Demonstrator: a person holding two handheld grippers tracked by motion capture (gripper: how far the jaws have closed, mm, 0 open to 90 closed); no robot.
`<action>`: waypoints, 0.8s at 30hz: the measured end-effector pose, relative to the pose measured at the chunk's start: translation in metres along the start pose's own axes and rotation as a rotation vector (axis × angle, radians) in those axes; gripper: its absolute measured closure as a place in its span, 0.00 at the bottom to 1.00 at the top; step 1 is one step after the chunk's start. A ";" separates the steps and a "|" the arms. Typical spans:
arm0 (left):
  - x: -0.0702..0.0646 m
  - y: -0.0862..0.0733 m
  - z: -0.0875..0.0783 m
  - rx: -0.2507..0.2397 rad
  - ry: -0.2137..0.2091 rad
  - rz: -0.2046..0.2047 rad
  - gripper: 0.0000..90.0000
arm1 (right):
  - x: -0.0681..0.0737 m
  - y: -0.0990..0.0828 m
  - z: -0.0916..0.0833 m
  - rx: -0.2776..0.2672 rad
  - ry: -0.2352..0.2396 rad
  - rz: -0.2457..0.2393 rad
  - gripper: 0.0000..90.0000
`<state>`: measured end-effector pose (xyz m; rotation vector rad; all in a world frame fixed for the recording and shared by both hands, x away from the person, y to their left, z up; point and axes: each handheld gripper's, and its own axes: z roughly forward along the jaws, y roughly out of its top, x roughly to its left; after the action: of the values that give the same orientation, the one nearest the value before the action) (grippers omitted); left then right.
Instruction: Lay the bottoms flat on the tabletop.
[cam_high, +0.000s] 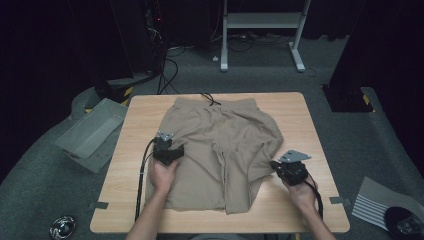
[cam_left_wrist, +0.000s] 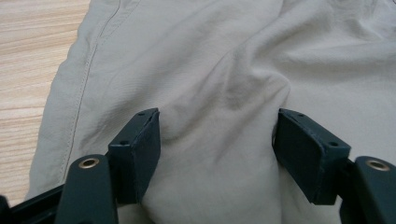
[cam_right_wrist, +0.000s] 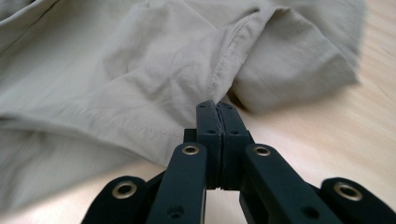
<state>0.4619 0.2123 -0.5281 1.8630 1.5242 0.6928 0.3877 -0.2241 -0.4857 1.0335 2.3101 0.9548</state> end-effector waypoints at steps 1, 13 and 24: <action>0.000 0.000 0.000 0.000 0.000 0.000 0.35 | -0.001 -0.005 -0.008 0.001 -0.007 0.014 0.99; 0.000 0.000 0.000 0.000 -0.001 0.002 0.35 | -0.014 -0.052 -0.047 -0.011 -0.120 0.163 0.76; 0.000 0.000 0.000 -0.004 0.000 -0.001 0.35 | -0.013 -0.023 0.008 0.113 -0.093 0.080 0.72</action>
<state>0.4619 0.2119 -0.5282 1.8590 1.5233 0.6946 0.3903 -0.2424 -0.5072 1.1987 2.2826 0.7964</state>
